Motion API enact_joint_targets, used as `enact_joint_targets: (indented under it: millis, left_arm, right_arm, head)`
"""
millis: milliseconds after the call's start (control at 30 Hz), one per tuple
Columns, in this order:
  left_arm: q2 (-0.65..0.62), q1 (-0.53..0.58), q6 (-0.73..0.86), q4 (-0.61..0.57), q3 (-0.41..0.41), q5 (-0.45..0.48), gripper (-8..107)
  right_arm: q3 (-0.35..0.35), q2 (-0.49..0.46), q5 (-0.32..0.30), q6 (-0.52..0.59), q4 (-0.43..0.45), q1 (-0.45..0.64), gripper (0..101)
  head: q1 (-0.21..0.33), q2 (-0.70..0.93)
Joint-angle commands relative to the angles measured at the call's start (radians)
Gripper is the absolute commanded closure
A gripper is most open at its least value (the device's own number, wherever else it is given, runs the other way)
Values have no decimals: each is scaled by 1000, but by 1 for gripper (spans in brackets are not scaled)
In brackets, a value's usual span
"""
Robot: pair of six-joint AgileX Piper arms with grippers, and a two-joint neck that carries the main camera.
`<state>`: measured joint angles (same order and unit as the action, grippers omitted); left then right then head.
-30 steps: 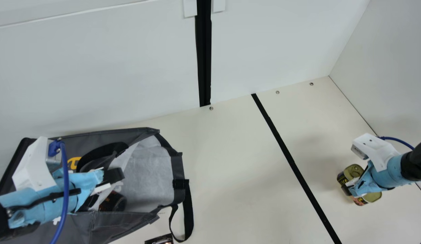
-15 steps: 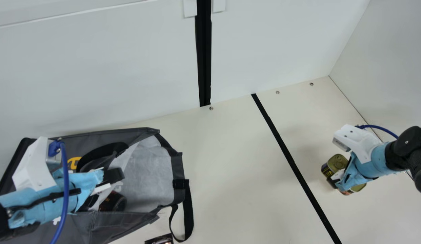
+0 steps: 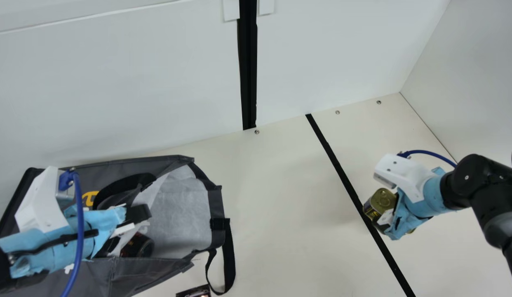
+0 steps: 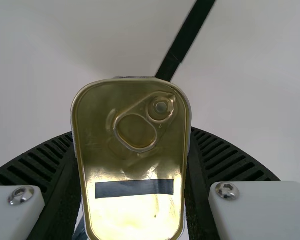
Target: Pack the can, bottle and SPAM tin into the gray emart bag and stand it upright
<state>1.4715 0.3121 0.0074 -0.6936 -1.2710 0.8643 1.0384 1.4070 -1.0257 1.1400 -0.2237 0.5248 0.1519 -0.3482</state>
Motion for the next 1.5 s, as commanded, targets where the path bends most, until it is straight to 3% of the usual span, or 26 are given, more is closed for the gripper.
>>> enact_joint_targets:
  millis: [0, 367, 967, 1467]
  left_arm:
    - [0, 0, 0, 0, 0, 0, 107]
    - [0, 0, 0, 0, 0, 0, 107]
    - [0, 0, 0, 0, 0, 0, 107]
    - [0, 0, 0, 0, 0, 0, 107]
  right_arm:
    - [-5, -14, -5, -7, 3, -37, 101]
    - [-21, -79, -51, -43, 2, -197, 101]
    - [9, -131, -136, -38, -48, -433, 101]
    - [27, -133, -155, -42, -96, -615, 101]
  head:
    - [23, -1]
    - [23, -1]
    - [23, -1]
    - [23, -1]
